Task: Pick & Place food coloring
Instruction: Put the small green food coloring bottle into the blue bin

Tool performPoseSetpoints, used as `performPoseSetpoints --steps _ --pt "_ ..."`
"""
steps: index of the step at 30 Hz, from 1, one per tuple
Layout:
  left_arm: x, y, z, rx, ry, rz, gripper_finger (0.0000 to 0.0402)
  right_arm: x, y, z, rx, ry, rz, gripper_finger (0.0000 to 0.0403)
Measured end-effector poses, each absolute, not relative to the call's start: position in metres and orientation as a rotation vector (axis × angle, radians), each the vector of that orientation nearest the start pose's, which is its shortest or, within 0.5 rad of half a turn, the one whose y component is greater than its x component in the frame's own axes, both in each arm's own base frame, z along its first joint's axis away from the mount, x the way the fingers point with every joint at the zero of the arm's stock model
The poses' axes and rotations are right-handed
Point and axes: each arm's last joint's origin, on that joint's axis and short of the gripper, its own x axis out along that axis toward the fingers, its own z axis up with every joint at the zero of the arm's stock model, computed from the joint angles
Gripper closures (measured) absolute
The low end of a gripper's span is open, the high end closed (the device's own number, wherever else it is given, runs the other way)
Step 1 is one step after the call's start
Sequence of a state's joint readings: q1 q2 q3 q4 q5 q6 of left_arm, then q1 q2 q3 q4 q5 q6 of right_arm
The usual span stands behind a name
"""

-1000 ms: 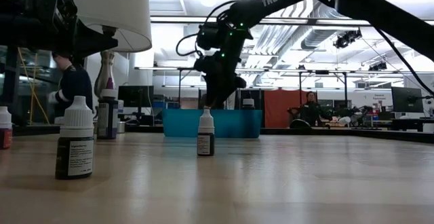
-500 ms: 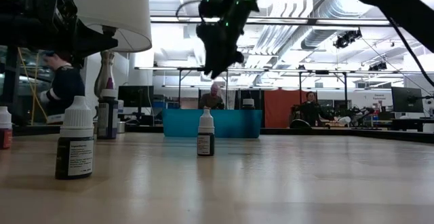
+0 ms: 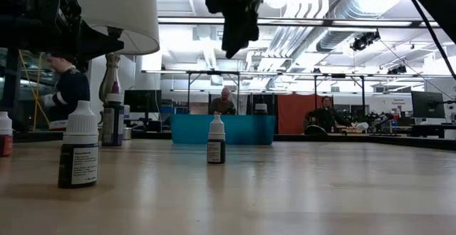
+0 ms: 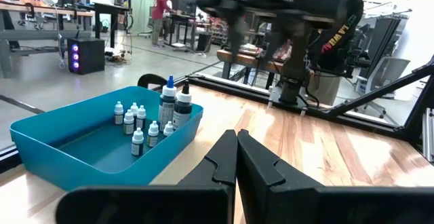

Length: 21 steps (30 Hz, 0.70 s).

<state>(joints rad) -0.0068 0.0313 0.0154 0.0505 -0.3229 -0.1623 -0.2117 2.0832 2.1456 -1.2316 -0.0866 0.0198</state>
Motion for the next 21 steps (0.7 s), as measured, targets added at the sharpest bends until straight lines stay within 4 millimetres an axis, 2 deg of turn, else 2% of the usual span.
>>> performPoseSetpoints --steps 7,14,17,21 --pt "0.097 0.009 0.171 -0.167 -0.060 0.312 0.0401 0.417 -0.035 0.316 0.034 1.272 0.056 0.0229" --pt "0.097 0.009 0.171 -0.167 -0.060 0.312 0.0401 0.418 -0.007 0.315 -0.168 1.280 0.099 0.0230" --pt "0.097 0.009 0.171 -0.167 -0.060 0.313 0.0401 0.422 -0.002 0.311 -0.119 1.279 0.067 0.0230" --pt "0.097 0.009 0.171 -0.167 -0.060 0.313 0.0401 0.433 0.007 0.294 -0.026 1.300 0.082 0.0230"
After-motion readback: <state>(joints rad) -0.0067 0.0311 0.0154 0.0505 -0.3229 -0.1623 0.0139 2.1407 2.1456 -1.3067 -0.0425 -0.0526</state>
